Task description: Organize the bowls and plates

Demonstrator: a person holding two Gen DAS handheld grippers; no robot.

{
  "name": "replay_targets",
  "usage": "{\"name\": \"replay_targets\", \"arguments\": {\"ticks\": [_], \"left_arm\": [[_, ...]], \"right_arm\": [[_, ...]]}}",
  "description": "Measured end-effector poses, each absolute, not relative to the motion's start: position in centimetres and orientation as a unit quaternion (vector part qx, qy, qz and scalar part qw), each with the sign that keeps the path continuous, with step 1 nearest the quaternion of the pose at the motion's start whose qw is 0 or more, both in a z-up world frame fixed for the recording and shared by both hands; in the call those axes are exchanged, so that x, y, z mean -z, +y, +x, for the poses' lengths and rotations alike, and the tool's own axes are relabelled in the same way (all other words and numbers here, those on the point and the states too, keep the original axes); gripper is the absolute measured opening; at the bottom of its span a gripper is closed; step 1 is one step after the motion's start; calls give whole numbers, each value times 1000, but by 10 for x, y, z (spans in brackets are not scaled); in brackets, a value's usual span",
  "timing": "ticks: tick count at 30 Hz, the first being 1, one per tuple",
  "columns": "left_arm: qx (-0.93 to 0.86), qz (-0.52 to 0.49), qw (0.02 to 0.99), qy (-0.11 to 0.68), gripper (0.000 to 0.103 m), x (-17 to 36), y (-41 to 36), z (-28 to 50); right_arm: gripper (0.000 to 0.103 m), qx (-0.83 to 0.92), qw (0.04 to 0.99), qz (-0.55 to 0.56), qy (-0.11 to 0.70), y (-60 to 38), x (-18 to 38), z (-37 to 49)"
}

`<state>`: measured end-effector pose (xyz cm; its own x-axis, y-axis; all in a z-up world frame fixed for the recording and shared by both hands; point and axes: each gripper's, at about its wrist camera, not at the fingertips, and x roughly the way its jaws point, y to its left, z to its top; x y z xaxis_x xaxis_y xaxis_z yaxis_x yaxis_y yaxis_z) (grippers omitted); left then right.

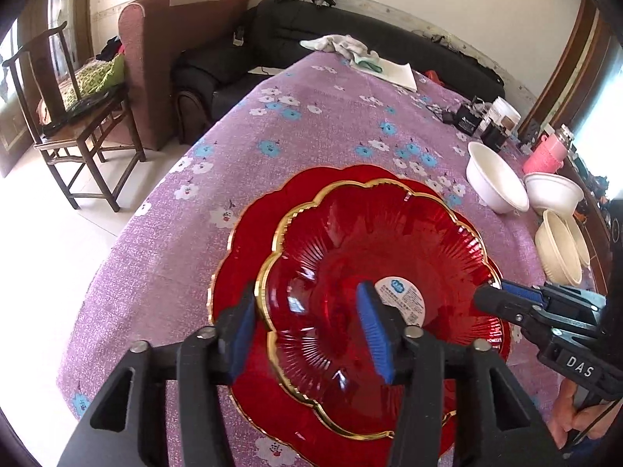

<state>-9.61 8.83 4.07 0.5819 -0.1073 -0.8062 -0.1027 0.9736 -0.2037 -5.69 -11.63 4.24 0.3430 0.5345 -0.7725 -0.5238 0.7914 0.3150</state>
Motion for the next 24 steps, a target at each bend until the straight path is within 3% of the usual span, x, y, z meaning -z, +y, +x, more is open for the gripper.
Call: {"name": "replay_targets", "arguments": {"ticks": [4,9,11,24], "left_arm": [[8,-103,879,466,68,-41,81,-93],[15,-76,875,478,83,-42,72,-88],[11,-70,876,477,84,-44,72,-87],[27,-98,881,463,85,-48,81,-98]], "right_arm": [[29,-321,815,1,482,-112,-43,-55],[57,-328,808,-17,490,-100,-46,-56],[61,-329,807,-30,490,-95,-47,-58],[68,-349,803,-34,482,-97,-49,-68]]}}
